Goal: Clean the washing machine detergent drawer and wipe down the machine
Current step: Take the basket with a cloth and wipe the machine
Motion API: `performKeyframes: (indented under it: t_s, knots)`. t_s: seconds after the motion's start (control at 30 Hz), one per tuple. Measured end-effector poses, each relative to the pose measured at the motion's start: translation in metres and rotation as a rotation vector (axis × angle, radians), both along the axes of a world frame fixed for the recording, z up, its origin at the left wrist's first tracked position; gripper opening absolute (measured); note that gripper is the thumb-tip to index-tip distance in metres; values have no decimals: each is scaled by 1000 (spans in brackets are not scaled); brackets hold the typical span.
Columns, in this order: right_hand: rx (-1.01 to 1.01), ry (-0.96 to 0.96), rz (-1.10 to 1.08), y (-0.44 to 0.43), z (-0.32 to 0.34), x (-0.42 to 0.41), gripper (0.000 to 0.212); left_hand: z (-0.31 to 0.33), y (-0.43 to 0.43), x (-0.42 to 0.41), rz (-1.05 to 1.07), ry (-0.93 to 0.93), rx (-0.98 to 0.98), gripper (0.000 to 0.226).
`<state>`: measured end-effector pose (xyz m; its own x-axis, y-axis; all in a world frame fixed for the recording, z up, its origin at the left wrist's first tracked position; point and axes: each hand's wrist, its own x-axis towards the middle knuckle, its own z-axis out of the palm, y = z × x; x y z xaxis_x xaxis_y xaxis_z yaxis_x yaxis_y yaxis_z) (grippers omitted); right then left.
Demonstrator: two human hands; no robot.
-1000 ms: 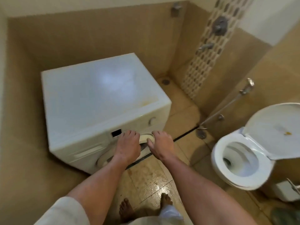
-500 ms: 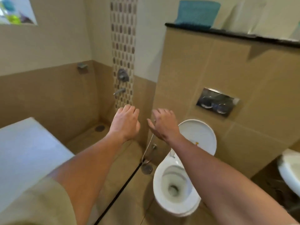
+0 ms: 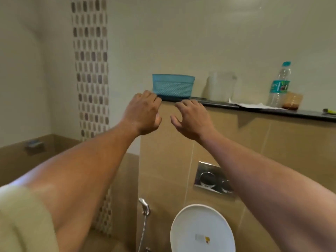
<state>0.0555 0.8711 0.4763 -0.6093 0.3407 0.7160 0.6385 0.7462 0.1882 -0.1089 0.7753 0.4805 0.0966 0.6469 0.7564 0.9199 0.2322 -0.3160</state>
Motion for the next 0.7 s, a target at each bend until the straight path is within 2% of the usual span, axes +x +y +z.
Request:
performKeyframes:
  t_s: [0.1, 0.23, 0.4, 0.5, 0.6, 0.7]
  knots:
    - [50, 24, -57, 44, 33, -16, 47, 31, 49, -34, -51, 50, 55, 31]
    - [14, 53, -105, 97, 66, -42, 49, 64, 110, -85, -98, 51, 53, 36]
    - [-45, 119, -149, 161, 96, -77, 60, 92, 184, -136, -134, -54, 50, 50]
    - [-155, 209, -161, 192, 100, -100, 78, 89, 222, -159, -193, -297, 56, 72]
    - [-361, 382, -133, 217, 95, -118, 104, 81, 250, -173, -269, -700, 34, 107]
    - [-543, 510, -87, 236, 87, -131, 122, 78, 271, -181, -380, -1033, -19, 123]
